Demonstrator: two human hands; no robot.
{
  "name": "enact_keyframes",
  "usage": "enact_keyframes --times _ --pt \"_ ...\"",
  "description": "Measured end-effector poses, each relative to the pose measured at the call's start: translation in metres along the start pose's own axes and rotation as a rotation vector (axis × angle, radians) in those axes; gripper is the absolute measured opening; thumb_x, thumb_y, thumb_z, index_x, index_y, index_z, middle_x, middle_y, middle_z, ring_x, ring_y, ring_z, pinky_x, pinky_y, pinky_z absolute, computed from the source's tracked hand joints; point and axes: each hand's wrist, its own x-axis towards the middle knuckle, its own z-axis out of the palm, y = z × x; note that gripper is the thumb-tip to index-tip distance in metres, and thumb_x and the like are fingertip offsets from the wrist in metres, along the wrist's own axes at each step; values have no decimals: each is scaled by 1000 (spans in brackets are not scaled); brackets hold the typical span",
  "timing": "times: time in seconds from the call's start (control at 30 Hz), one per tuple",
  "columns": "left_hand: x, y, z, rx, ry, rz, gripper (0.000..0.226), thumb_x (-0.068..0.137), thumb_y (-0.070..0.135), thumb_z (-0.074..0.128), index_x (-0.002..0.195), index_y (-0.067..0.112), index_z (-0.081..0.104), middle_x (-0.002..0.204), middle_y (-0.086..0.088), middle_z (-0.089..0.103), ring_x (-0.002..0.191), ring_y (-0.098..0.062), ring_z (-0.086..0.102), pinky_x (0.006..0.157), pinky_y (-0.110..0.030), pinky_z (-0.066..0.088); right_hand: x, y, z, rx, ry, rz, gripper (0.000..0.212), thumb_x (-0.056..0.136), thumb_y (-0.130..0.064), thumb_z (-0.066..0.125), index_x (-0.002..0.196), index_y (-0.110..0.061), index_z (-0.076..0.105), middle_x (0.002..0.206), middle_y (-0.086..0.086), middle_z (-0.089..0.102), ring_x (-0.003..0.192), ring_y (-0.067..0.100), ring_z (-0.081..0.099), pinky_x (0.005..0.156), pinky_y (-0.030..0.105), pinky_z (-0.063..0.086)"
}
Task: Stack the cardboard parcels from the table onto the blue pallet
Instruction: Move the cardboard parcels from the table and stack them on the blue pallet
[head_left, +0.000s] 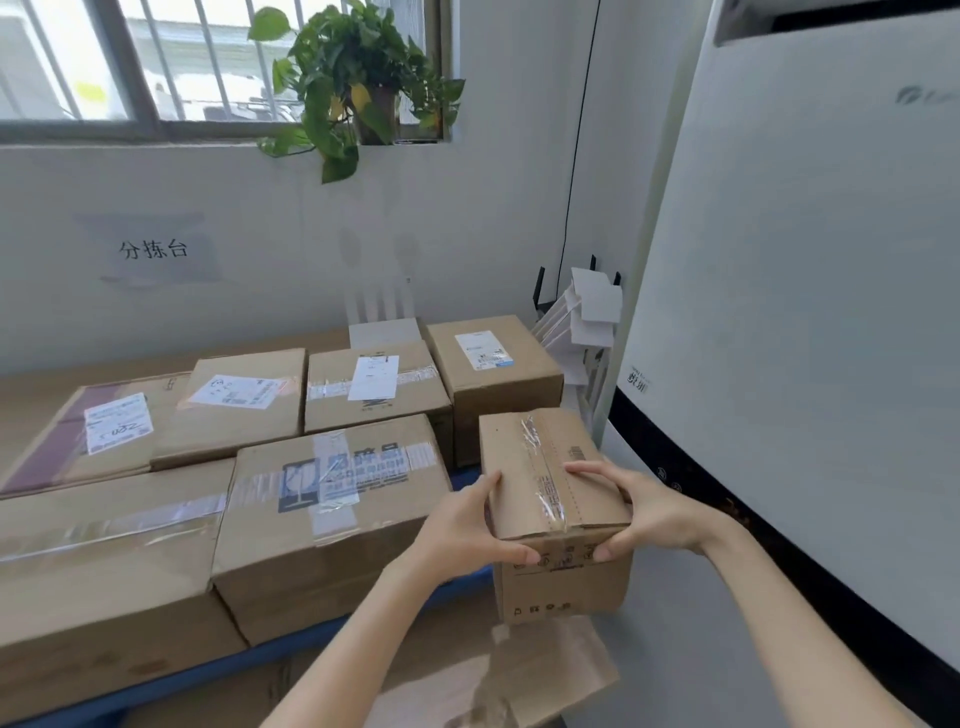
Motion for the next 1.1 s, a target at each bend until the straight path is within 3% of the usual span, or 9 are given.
enact_keyframes --times 0.17,0.27,0.47,0.57,0.7,0.77,0.83,0.93,1.1 --pt "10 -1 16 128 -23 -7 110 69 45 80 152 14 14 152 -1 31 137 -20 32 109 -36 31 8 34 15 54 13 -4 100 59 -8 89 136 -48 39 135 -35 18 125 -12 28 97 5 34" --pt "16 7 20 166 -34 -13 97 71 32 81 147 10 24 151 -4 32 139 -23 30 109 -38 31 11 45 18 50 47 -7 101 59 -6 89 138 -45 39 135 -35 16 126 -13 27 92 0 32" --pt "32 15 26 421 -15 -29 81 75 20 78 144 19 34 151 -3 29 134 -26 33 105 -42 37 17 54 33 6 188 5 102 54 -21 87 139 -48 36 155 -13 7 141 10 25 114 27 31" --pt "42 14 24 699 54 66 70 77 16 75 138 19 41 141 -2 40 123 -25 36 97 -38 40 17 52 40 -40 212 22 104 58 -23 83 144 -48 29 160 -4 -7 145 14 19 115 27 28" --pt "53 8 18 868 110 66 61 80 2 66 135 17 44 138 -5 42 119 -25 39 98 -36 37 18 45 50 -79 206 63 106 67 -19 80 148 -47 18 159 1 -21 147 21 14 107 30 41" --pt "57 5 14 869 129 60 61 80 2 66 134 18 44 137 -5 42 118 -25 42 97 -35 37 21 40 55 -121 222 47 101 73 -13 76 149 -44 17 157 -5 -27 146 21 17 92 24 52" --pt "62 2 10 873 146 73 59 80 2 65 133 18 44 135 -4 45 115 -24 46 94 -34 38 23 35 58 -205 251 21 97 78 -12 76 151 -39 18 155 -16 -29 145 16 19 92 21 51" --pt "65 -2 5 858 156 87 52 81 1 63 128 20 48 130 -2 52 110 -23 51 90 -33 38 25 27 57 -390 294 5 94 79 -24 78 152 -36 20 157 -25 -11 142 11 25 106 31 39" --pt "67 -1 -7 755 119 91 37 89 11 50 125 20 56 127 0 60 112 -23 56 94 -37 40 30 23 46 -666 373 -62 86 69 -46 79 143 -33 38 145 -18 33 125 9 38 91 32 49"
